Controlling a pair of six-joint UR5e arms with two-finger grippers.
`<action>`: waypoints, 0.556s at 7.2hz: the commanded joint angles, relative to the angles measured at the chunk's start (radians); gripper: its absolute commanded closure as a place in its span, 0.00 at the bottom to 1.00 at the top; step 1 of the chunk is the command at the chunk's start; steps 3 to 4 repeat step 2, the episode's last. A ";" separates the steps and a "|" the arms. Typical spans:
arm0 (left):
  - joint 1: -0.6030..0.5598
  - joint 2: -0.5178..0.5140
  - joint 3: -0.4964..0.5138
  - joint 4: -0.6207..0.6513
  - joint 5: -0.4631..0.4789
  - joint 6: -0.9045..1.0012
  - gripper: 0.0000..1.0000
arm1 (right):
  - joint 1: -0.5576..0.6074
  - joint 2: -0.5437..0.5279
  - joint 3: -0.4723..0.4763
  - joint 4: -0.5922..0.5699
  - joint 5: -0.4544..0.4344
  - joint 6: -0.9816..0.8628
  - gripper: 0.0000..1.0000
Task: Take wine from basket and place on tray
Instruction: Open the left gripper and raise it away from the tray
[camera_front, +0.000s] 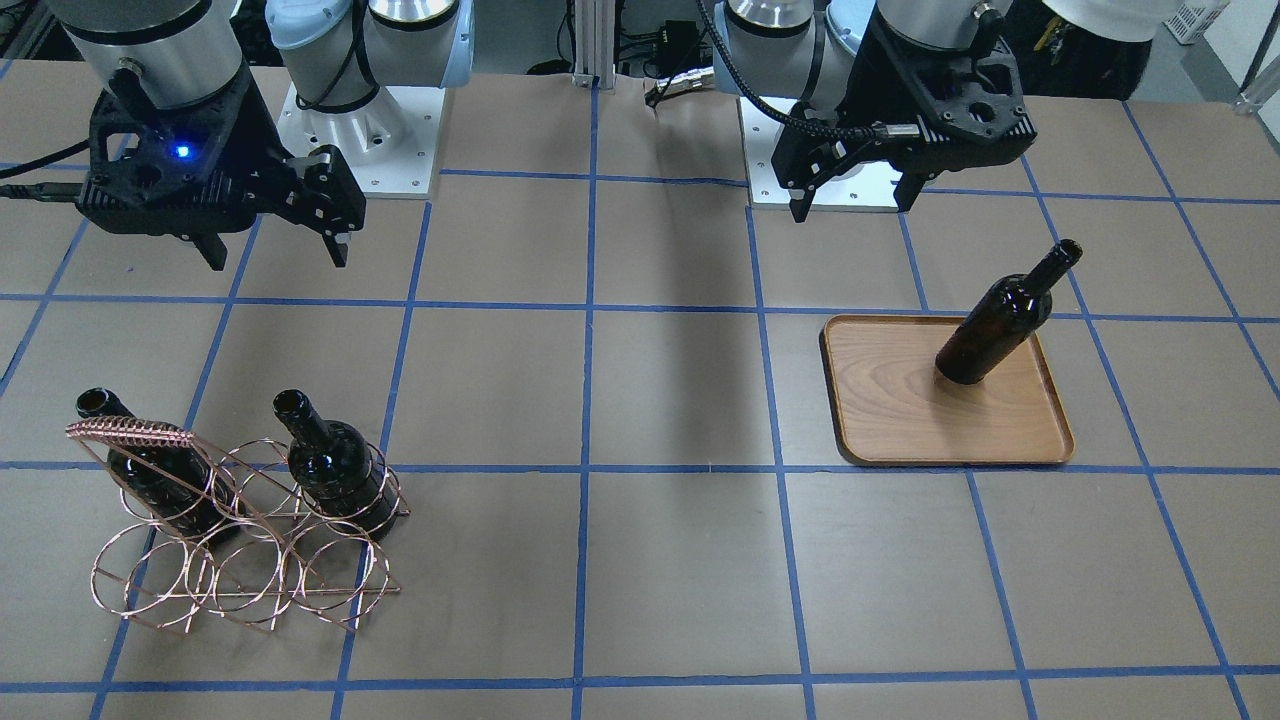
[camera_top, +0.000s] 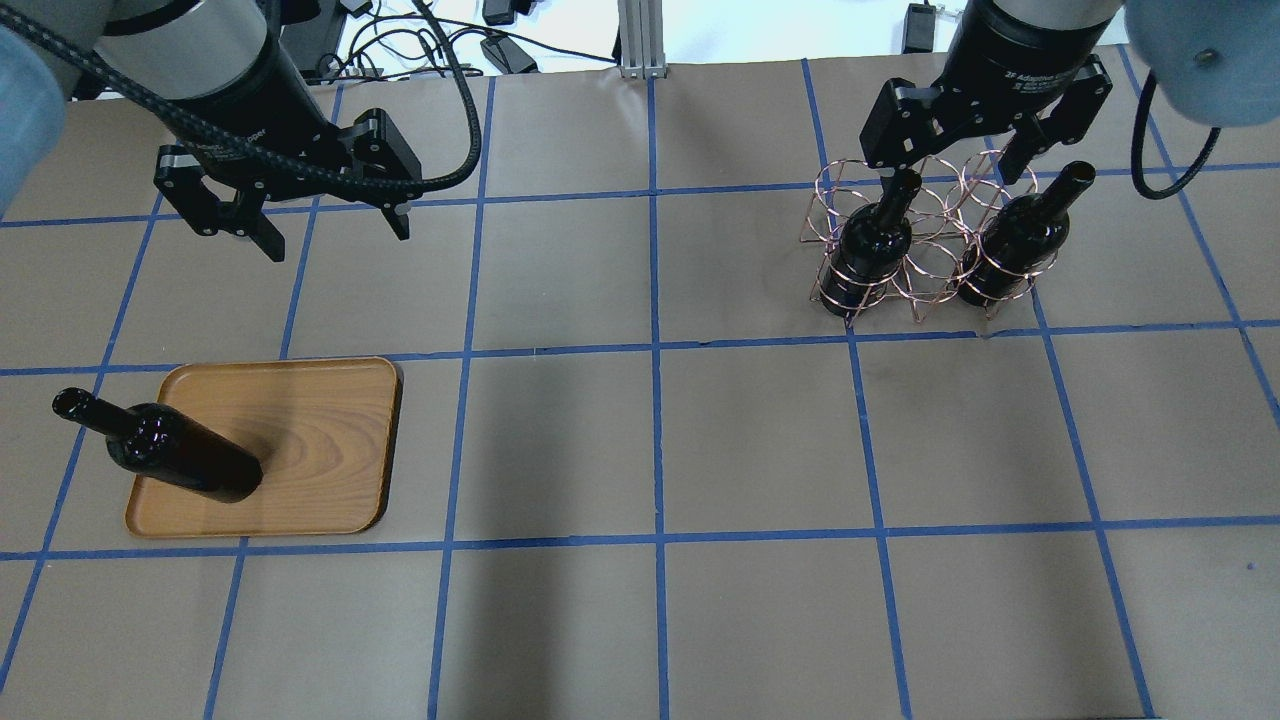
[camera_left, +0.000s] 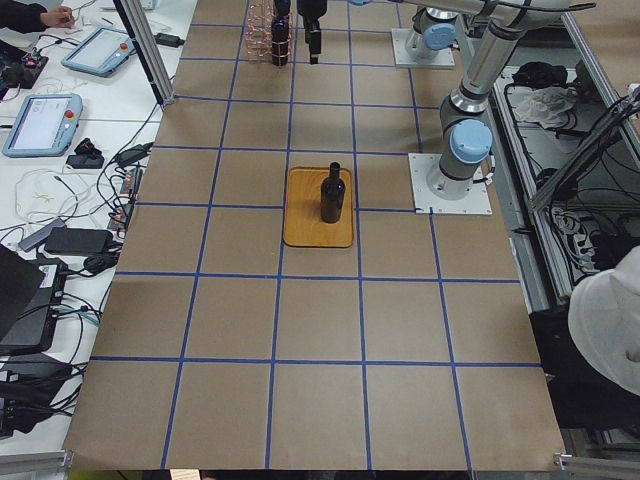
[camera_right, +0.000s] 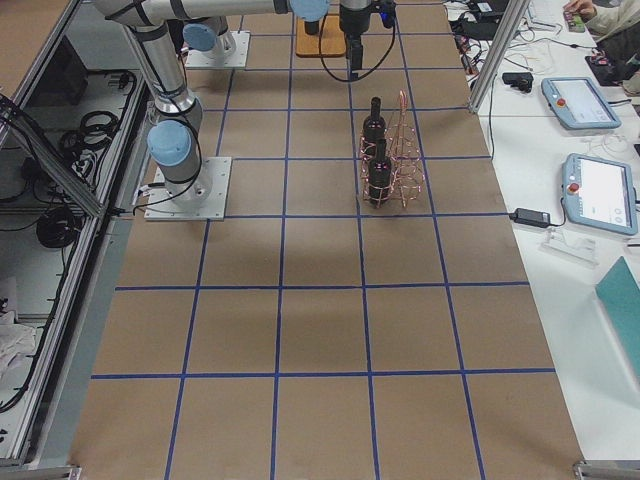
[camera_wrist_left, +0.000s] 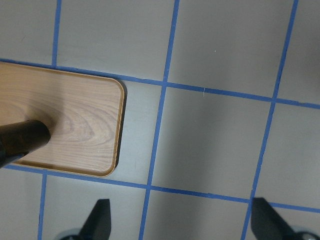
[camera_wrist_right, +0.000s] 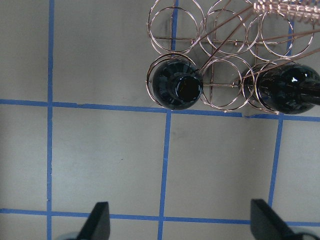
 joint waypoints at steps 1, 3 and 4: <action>-0.002 0.001 0.000 0.000 -0.002 -0.001 0.00 | 0.000 0.000 0.000 0.000 -0.001 0.000 0.00; 0.000 0.002 0.000 0.000 -0.002 -0.001 0.00 | 0.000 0.000 0.000 0.000 -0.001 0.000 0.00; 0.000 0.002 0.000 0.000 -0.002 -0.001 0.00 | 0.000 0.000 0.000 0.000 -0.001 0.000 0.00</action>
